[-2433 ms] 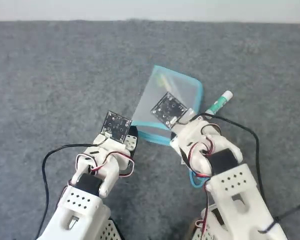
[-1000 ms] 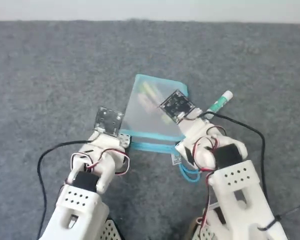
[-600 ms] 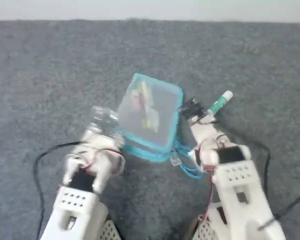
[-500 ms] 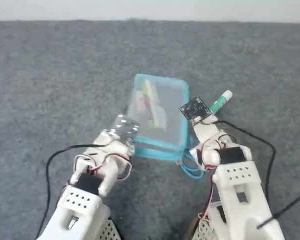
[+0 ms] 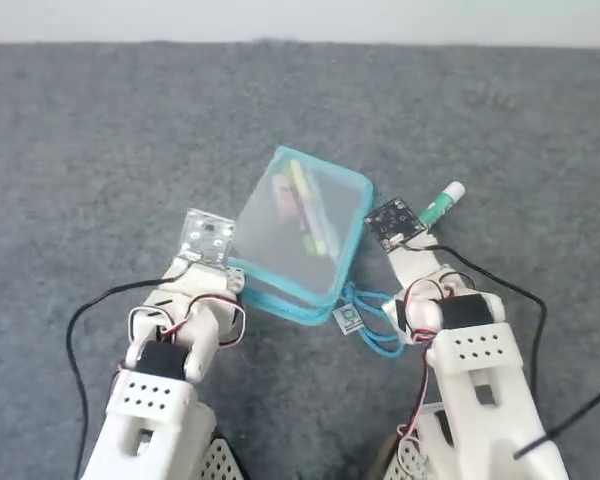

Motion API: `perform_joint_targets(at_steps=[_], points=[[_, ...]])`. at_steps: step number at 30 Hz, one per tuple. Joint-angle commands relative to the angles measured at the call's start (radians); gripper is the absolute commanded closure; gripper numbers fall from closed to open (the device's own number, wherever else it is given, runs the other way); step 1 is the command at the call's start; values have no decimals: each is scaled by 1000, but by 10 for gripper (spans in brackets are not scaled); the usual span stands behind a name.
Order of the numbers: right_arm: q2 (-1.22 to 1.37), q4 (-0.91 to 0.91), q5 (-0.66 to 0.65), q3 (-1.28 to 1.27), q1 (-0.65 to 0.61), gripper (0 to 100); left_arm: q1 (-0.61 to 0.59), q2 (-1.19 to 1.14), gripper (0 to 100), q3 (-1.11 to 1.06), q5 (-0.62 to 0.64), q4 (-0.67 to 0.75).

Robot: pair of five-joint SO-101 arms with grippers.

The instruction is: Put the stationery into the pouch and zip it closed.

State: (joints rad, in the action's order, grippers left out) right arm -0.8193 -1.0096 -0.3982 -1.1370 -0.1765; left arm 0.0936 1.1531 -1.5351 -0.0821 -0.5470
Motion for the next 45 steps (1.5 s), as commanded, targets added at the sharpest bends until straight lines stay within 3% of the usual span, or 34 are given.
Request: perform_joint_targets(at_steps=[1, 4, 8, 9, 12, 16, 23, 29, 37, 45], points=[[-1, -10, 20, 63, 104, 829, -49, 14, 988, 68, 57, -26], [2, -25, 75, 92, 197, 829, -158, 8, 988, 85, 137, -28], [42, -74, 80, 150, 211, 829, 104, 15, 988, 13, -71, -28], [68, -79, 80, 167, 214, 829, 121, 17, 988, 12, -66, -28], [180, -114, 80, 264, 211, 829, 38, 9, 988, 31, 54, -21], [374, -119, 114, 450, 205, 830, 58, 15, 988, 5, 5, -20], [740, -117, 445, 815, 200, 831, 71, 15, 988, 1, 3, -20], [1044, -122, 614, 1079, 139, 829, 64, 15, 988, 1, 3, -20], [1296, -122, 707, 1283, 114, 832, 71, 15, 988, -8, 3, 23], [1334, -194, 718, 1289, 174, 847, 69, 15, 988, -8, 3, 25]])
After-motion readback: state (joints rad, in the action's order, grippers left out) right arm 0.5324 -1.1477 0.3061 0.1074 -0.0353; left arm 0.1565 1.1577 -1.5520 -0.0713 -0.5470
